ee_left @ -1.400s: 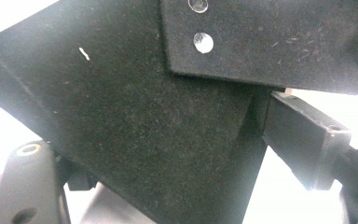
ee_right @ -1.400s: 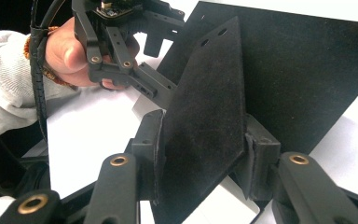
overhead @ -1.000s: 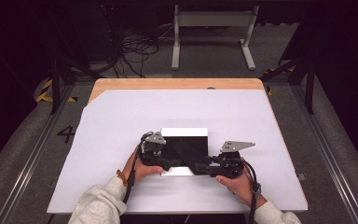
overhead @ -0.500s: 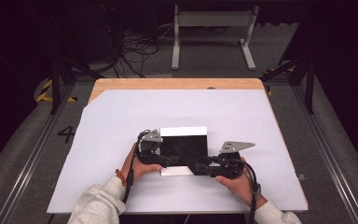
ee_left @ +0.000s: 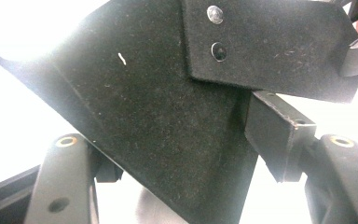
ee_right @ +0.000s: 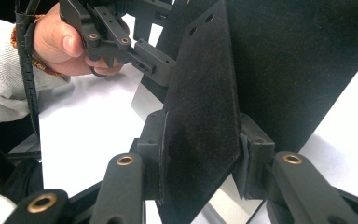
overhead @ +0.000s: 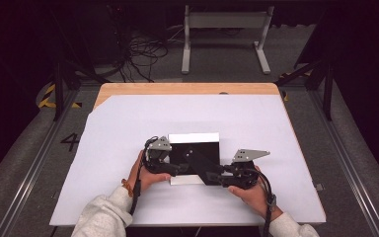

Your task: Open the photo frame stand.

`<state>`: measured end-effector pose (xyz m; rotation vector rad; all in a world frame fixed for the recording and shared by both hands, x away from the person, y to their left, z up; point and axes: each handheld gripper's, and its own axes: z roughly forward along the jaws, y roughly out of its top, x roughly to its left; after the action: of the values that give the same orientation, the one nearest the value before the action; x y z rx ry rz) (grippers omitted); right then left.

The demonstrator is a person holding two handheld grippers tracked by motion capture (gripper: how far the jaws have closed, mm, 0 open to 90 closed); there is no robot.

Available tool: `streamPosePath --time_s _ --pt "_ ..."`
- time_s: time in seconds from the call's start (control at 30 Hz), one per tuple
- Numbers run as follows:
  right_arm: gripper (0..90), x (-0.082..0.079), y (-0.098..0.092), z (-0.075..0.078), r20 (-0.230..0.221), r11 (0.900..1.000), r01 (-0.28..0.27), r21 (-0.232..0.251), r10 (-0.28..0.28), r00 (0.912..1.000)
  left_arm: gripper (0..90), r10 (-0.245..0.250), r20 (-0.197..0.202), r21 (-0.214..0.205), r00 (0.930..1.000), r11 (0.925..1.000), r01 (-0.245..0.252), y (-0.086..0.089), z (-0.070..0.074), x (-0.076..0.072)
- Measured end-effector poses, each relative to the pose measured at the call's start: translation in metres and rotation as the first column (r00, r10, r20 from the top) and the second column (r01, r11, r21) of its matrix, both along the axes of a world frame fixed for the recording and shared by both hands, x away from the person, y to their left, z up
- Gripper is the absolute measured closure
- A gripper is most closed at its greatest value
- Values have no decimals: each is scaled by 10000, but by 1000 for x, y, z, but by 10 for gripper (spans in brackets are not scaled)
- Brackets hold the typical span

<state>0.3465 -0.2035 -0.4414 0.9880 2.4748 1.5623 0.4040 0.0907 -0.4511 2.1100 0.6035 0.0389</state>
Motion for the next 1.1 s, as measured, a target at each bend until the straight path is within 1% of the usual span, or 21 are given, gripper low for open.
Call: streamPosePath --time_s 0.03,0.17,0.47,0.5,0.67,0.87,0.9,0.97,1.1 --pt "613 0 0 0 15 10000 0 -19 0 10000 361 -3 106 15 9999 10000 3 0 0 0" --pt "620 0 0 1 62 10000 25 -47 -25 10000 367 15 268 57 9996 10000 -17 0 2 0" --pt "630 0 1 2 246 9997 109 -221 -103 9996 392 151 563 68 9983 9999 -155 0 5 -3" --pt "633 0 1 2 255 9997 118 -218 -112 9996 395 174 686 88 9975 9998 -180 1 6 -3" --pt "645 0 1 3 322 9995 176 -259 -168 9993 428 207 827 25 9964 9998 -209 2 8 -4" --pt "672 0 1 4 417 9992 198 -342 -184 9990 483 299 1201 -45 9923 9996 -296 4 12 -6" --pt "677 0 1 4 424 9991 220 -359 -205 9989 494 297 1187 -42 9925 9996 -294 4 13 -7" --pt "685 0 1 4 416 9991 206 -359 -191 9990 505 285 1327 -37 9907 9996 -283 5 14 -7" --pt "700 0 1 3 422 9987 160 -486 -140 9990 521 271 1652 115 9859 9995 -294 4 17 -11"
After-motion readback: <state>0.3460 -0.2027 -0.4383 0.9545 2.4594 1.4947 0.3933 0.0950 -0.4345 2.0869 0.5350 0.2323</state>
